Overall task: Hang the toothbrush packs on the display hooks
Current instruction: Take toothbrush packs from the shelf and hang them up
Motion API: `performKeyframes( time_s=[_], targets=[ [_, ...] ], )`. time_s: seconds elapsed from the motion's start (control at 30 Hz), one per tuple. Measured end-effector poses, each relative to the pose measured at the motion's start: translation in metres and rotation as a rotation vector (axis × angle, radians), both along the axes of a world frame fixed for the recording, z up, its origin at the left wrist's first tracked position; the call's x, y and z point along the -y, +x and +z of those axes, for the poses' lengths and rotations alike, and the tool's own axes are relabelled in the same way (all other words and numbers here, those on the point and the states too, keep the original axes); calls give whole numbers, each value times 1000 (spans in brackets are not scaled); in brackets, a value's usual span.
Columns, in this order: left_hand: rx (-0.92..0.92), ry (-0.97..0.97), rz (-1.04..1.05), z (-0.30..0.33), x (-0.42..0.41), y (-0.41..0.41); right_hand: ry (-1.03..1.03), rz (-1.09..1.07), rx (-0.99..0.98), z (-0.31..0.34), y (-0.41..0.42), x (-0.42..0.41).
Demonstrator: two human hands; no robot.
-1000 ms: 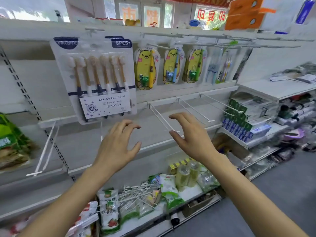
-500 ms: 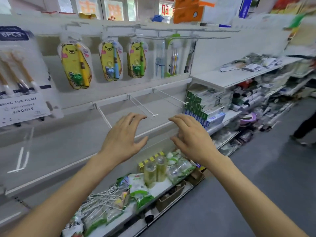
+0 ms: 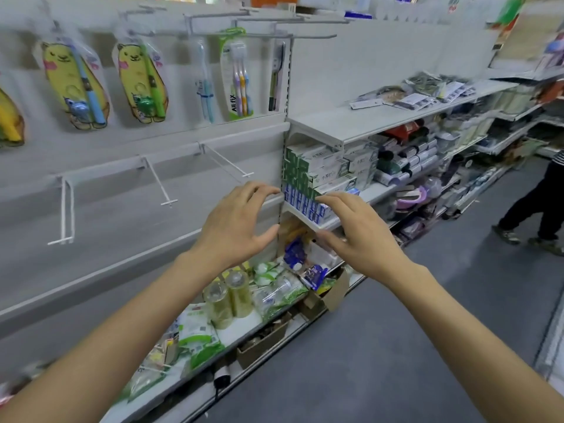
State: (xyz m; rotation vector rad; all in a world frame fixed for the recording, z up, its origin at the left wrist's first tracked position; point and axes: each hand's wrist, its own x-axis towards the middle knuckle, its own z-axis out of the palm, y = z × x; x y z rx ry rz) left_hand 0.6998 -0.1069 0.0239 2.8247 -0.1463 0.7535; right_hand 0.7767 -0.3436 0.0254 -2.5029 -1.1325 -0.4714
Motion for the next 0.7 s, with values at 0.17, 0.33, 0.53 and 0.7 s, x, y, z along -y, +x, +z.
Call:
performKeyframes(
  time_s=[0.17, 0.33, 0.53, 0.7],
  targets=[
    [-31, -5, -33, -3, 38, 51, 2, -42, -30, -12, 42, 36],
    [-38, -26, -67, -10, 66, 113, 63, -82, -71, -24, 87, 62],
    [-44, -38, -106, -28, 96, 205, 105, -104, -78, -38, 165, 83],
    [-40, -74, -93, -33, 105, 289, 69, -126, -99, -39, 249, 99]
  ],
)
